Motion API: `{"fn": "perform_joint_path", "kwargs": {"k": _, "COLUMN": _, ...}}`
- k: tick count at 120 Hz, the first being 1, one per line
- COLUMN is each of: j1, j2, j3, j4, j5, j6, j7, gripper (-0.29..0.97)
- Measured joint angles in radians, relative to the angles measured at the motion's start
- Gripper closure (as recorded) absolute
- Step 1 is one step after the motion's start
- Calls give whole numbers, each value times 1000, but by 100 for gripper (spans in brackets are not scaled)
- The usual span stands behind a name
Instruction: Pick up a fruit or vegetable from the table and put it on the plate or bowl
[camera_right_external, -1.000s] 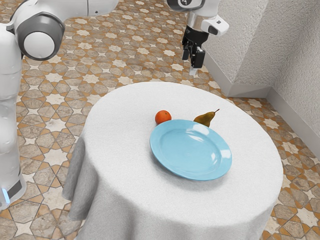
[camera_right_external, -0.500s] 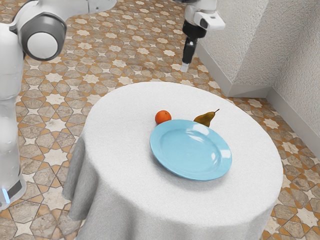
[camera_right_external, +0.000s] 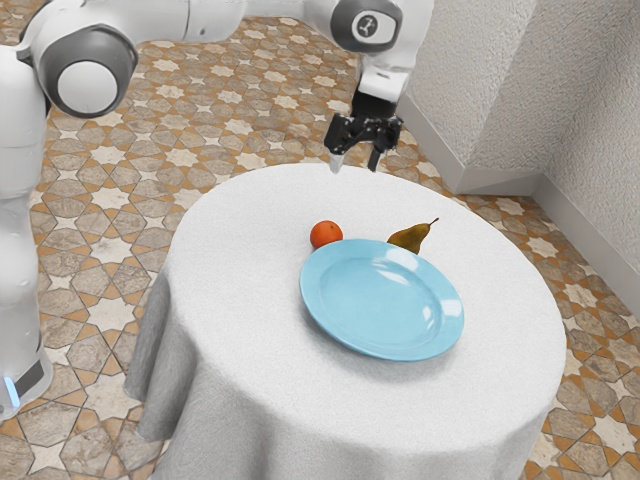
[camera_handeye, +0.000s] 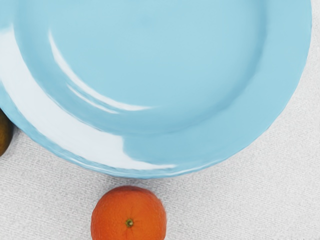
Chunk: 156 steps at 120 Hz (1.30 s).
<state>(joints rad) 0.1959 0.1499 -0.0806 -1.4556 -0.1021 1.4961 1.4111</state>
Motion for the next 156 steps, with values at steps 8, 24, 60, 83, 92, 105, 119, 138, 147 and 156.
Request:
{"fn": "perform_joint_path", "kwargs": {"k": 8, "j1": 10, "j2": -4, "j3": 11, "j4": -30, "j5": 3, "j6": 16, "j7": 81, "gripper": 0}}
{"fn": "perform_joint_path", "kwargs": {"k": 24, "j1": 20, "j2": -18, "j3": 36, "j4": -61, "j5": 7, "j6": 39, "j7": 218, "gripper": 0}}
{"fn": "perform_joint_path", "kwargs": {"k": 60, "j1": 18, "j2": -77, "j3": 48, "j4": -165, "j5": 33, "j6": 104, "j7": 398, "gripper": 0}}
{"fn": "perform_joint_path", "kwargs": {"k": 83, "j1": 9, "j2": -119, "j3": 63, "j4": -258, "j5": 38, "j6": 154, "j7": 441, "gripper": 0}}
{"fn": "perform_joint_path", "kwargs": {"k": 92, "j1": 12, "j2": -125, "j3": 66, "j4": -282, "j5": 36, "j6": 176, "j7": 444, "gripper": 0}}
{"fn": "perform_joint_path", "kwargs": {"k": 105, "j1": 20, "j2": -104, "j3": 67, "j4": -289, "j5": 17, "j6": 208, "j7": 446, "gripper": 0}}
{"fn": "perform_joint_path", "kwargs": {"k": 119, "j1": 25, "j2": -83, "j3": 64, "j4": -291, "j5": -3, "j6": 237, "j7": 446, "gripper": 0}}
{"fn": "perform_joint_path", "kwargs": {"k": 138, "j1": 5, "j2": -66, "j3": 56, "j4": -312, "j5": 8, "j6": 276, "j7": 439, "gripper": 0}}
{"fn": "perform_joint_path", "kwargs": {"k": 147, "j1": 0, "j2": -60, "j3": 48, "j4": -318, "j5": 12, "j6": 289, "j7": 436, "gripper": 0}}
{"fn": "perform_joint_path", "kwargs": {"k": 156, "j1": -2, "j2": -53, "j3": 47, "j4": -320, "j5": 14, "j6": 299, "j7": 433, "gripper": 0}}
